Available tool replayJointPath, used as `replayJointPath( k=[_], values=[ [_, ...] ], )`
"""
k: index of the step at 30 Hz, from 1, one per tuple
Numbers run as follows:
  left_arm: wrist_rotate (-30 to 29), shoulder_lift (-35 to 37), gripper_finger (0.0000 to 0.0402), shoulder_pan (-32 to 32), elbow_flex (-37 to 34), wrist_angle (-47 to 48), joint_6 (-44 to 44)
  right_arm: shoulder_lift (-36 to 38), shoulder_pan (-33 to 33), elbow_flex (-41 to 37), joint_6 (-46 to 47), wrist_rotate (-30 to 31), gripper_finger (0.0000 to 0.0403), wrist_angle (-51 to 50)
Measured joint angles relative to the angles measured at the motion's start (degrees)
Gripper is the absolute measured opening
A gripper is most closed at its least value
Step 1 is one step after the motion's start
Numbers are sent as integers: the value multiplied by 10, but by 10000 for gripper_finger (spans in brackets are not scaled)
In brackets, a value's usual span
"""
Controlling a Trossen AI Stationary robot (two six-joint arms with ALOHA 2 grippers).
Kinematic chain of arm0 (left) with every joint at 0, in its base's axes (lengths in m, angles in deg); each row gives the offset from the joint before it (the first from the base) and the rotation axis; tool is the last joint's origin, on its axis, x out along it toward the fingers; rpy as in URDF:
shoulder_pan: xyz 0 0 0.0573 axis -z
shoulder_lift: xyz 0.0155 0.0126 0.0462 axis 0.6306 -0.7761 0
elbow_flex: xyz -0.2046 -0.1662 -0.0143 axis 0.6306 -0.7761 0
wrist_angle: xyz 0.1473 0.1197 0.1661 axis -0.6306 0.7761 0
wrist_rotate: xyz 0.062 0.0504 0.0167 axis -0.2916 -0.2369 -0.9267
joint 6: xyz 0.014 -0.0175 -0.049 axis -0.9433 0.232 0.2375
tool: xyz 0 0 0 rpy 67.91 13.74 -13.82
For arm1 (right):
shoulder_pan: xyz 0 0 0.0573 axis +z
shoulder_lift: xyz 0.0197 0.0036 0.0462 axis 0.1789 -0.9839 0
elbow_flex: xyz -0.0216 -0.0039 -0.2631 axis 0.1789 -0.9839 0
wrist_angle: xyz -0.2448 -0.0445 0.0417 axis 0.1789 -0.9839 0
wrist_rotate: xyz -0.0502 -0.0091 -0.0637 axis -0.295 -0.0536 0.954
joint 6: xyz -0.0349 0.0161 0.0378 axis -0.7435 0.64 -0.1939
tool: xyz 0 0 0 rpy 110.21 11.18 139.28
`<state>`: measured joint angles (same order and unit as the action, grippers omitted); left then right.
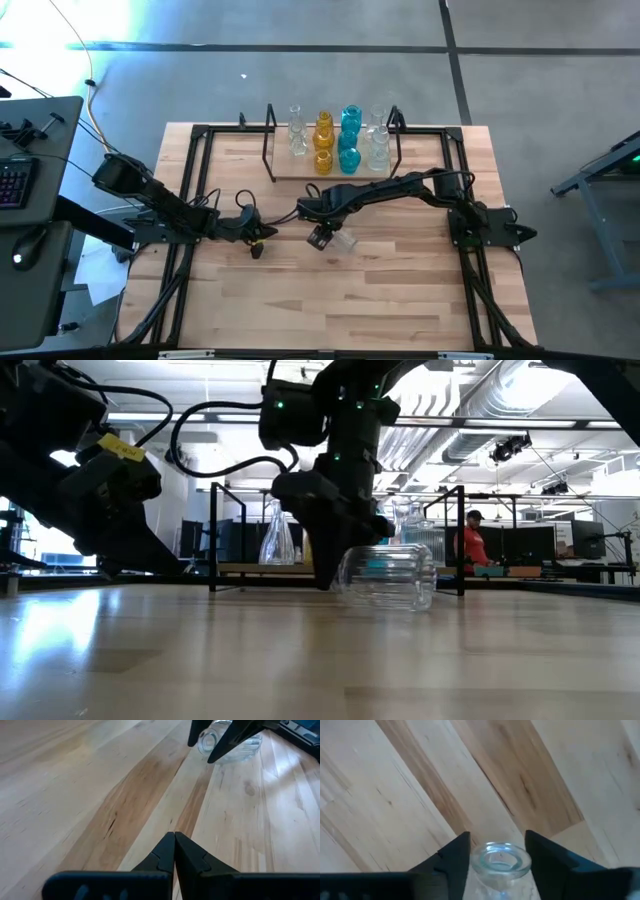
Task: Sort vases onto shelf
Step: Put the transparent vase on the shelf aligned with other transparent vase
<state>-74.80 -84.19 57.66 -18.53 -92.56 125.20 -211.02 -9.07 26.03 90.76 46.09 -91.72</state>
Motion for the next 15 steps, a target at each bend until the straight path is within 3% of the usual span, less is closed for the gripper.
replayJointPath(
  k=[5, 15],
  values=[
    [0, 0, 0, 0, 0, 0, 0, 0, 0, 0, -8, -8, 121, -1],
    [0, 0, 0, 0, 0, 0, 0, 0, 0, 22, -58, -24, 122, 3]
  ],
)
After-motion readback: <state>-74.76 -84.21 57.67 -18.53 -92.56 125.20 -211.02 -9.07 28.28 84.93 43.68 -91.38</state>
